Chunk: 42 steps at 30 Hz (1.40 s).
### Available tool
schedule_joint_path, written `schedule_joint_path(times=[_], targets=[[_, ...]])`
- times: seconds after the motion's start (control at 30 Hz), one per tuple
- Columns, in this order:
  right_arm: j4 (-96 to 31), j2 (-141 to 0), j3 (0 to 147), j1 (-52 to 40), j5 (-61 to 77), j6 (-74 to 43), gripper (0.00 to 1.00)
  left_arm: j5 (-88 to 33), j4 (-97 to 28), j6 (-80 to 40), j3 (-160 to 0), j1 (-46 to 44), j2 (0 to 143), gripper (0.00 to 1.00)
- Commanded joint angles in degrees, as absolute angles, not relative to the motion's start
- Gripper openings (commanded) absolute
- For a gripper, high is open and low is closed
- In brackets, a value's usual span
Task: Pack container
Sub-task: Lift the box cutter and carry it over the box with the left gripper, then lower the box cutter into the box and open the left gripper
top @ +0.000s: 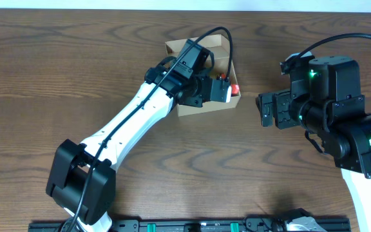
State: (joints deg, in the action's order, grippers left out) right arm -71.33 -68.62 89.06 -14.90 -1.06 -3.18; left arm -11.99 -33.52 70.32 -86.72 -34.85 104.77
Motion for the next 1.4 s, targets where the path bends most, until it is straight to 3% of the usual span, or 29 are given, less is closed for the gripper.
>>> schedule_joint_path(times=[0.0, 0.57, 1.2, 1.27, 1.3, 1.37], targets=[[-71.4, -68.6, 89.1, -14.7, -1.5, -2.5, 0.99, -13.0, -34.8, 72.0, -88.2, -34.7, 103.8, 0.06], [-71.4, -68.6, 89.1, -14.7, -1.5, -2.5, 0.99, -5.8, -30.5, 54.7, -88.2, -34.7, 105.7, 0.06], [-71.4, -68.6, 89.1, -14.7, -1.5, -2.5, 0.99, -5.8, -32.1, 53.9, -87.5, -35.7, 108.0, 0.05], [-71.4, -68.6, 89.1, -14.7, -1.5, -2.5, 0.99, -5.8, -32.3, 53.8, -87.5, -35.7, 108.0, 0.11], [-71.4, -68.6, 89.1, -14.7, -1.5, -2.5, 0.99, -5.8, -32.3, 53.3, -87.5, -35.7, 108.0, 0.25], [-71.4, -68.6, 89.1, -14.7, -1.5, -2.5, 0.99, -5.8, -32.1, 52.1, -87.5, -35.7, 108.0, 0.35]])
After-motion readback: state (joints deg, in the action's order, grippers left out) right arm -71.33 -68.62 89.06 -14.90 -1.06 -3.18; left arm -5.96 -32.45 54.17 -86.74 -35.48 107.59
